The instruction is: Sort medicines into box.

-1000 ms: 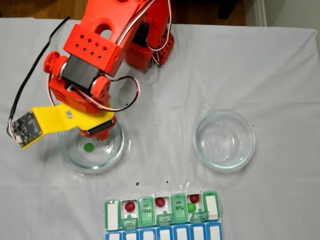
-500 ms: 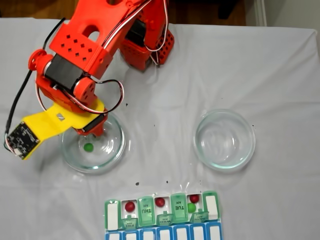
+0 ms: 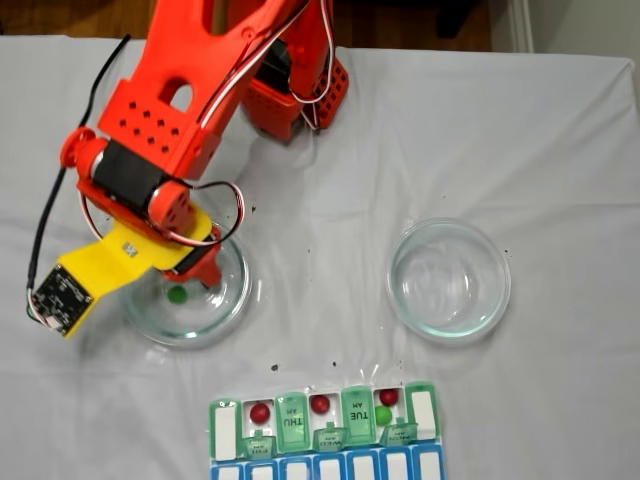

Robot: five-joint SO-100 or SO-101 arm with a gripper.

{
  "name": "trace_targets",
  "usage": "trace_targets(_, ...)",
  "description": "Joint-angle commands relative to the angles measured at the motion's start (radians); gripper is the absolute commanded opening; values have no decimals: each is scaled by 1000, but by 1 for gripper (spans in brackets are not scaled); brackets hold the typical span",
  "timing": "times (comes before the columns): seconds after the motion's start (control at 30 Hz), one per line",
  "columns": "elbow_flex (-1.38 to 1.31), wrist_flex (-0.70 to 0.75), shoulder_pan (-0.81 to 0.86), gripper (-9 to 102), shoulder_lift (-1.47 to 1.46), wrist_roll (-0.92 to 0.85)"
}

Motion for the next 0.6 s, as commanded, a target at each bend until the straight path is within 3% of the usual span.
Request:
trace_targets(0.0,-66,-25,-5,26,-8,2)
trace_targets(0.57,-20,-41,-28,25,-17,28)
